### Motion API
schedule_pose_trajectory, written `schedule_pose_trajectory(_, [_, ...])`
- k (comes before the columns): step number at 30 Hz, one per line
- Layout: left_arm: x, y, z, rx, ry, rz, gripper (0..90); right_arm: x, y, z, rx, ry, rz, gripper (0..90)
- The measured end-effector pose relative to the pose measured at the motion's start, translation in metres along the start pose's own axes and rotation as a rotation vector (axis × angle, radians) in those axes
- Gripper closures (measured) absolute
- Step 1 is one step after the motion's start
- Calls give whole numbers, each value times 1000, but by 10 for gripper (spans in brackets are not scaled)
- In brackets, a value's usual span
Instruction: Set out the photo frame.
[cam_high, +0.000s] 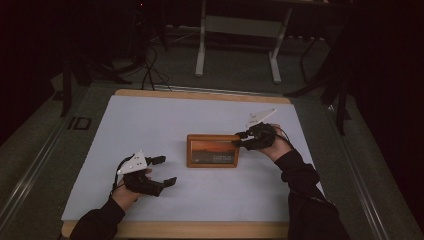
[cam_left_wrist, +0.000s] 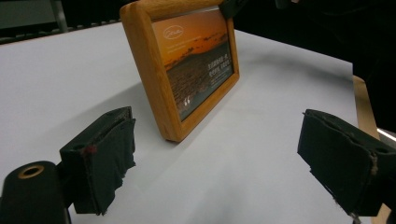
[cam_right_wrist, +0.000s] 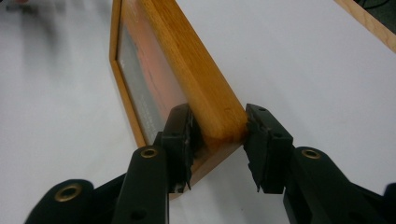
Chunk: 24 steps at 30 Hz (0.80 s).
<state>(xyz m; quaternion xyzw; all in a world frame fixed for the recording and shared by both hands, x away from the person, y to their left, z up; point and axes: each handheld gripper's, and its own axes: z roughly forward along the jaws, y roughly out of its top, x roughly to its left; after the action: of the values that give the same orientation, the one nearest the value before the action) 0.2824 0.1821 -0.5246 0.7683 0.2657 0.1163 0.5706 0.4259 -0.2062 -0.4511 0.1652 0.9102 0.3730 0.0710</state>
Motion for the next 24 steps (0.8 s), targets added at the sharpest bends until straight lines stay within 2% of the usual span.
schedule_pose_trajectory(11, [0,-1,0,-1,-5,-8,114,2,-1,-1,-4,-7,12,620])
schedule_pose_trajectory(14, [0,-2,0,5,-9,-6,114,4,-1,-1,-2,-8,45,610])
schedule_pose_trajectory(16, [-1,-2,0,5,-11,-6,114,4,-1,-2,-12,5,68,571])
schedule_pose_trajectory(19, [-1,-2,0,4,-11,-6,115,6,-1,-5,-27,-17,60,480])
schedule_pose_trajectory(24, [-1,-2,0,7,-11,-2,114,11,-1,-12,-53,-36,63,422])
